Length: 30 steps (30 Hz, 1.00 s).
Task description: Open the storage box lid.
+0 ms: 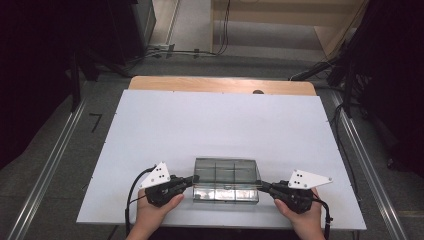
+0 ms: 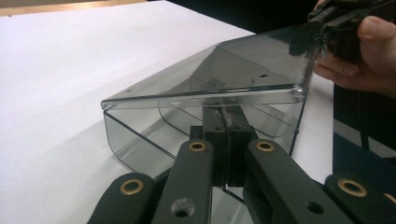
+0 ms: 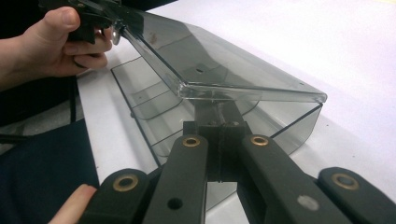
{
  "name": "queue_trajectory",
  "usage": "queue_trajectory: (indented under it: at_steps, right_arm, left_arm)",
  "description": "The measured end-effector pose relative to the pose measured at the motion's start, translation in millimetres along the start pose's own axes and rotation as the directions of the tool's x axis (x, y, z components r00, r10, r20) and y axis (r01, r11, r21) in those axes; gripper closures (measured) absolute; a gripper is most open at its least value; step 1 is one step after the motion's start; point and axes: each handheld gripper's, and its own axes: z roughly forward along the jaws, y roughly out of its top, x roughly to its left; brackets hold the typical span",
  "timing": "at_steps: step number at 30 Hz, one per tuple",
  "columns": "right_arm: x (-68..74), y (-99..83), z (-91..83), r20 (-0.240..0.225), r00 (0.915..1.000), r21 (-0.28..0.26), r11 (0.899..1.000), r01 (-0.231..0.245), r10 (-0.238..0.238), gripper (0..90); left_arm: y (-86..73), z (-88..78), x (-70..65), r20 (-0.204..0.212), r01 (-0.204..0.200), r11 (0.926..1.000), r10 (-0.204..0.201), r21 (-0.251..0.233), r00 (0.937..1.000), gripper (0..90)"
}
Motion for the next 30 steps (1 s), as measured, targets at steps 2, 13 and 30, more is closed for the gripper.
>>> queue_trajectory:
  at_steps: [2,13,30]
  right_arm:
    - [-1.2,0.4,1.9,0.006,1.0,0.001,1.0,-0.001,0.001,88.9]
    - [-20.2,6.0,14.3,0.018,0.9993,-0.004,0.999,-0.032,0.032,88.9]
    - [-28.4,14.4,18.9,0.009,0.9995,-0.033,0.999,-0.031,0.032,88.9]
  left_arm:
    - [0.4,0.9,1.8,-0.001,0.003,1.0,-0.003,-0.003,1.0,90.0]
    - [5.3,8.4,12.9,-0.022,0.014,0.9996,-0.015,-0.024,0.9996,90.0]
    - [4.6,1.2,16.4,-0.071,0.003,0.9996,-0.001,0.03,0.9975,39.6]
